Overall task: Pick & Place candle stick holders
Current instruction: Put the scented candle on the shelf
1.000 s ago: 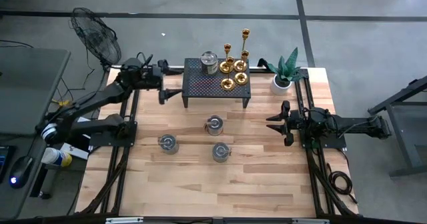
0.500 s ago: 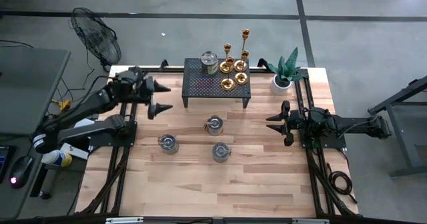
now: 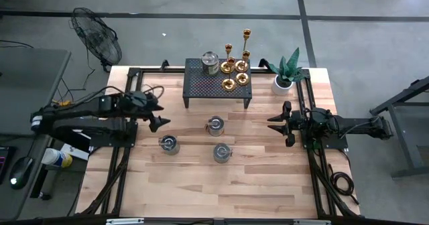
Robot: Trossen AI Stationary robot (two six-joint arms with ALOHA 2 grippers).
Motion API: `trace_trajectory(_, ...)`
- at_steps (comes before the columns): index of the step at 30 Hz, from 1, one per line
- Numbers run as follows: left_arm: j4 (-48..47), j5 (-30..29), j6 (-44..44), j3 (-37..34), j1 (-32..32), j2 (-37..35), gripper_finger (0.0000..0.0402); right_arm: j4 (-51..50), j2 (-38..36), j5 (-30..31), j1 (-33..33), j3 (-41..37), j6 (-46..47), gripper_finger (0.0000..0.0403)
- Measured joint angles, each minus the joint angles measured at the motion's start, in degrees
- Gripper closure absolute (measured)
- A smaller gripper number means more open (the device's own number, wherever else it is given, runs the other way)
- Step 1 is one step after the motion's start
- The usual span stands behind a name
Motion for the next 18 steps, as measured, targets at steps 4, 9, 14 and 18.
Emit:
trace_trajectory(4, -0.36, -0.52, -4.57, 0.03, -5.71, 3.66, 0.0012, 0.0, 0.01, 0.0, 0.0, 0.01, -0.01, 0.0285)
trace_trajectory(9, -0.81, -1.12, -8.26, 0.03, -10.86, 7.94, 0.0012, 0.0, 0.02, 0.0, 0.0, 0.01, -0.02, 0.0285)
trace_trajectory(14, -0.54, -1.17, -11.67, 0.03, -14.88, 10.33, 0.0012, 0.0, 0.02, 0.0, 0.01, 0.02, 0.0, 0.0285)
trace_trajectory(18, 0.19, -4.59, -9.77, 0.43, -17.96, 10.02, 0.0012, 0.0, -0.01, 0.0, 0.01, 0.0, -0.01, 0.0285)
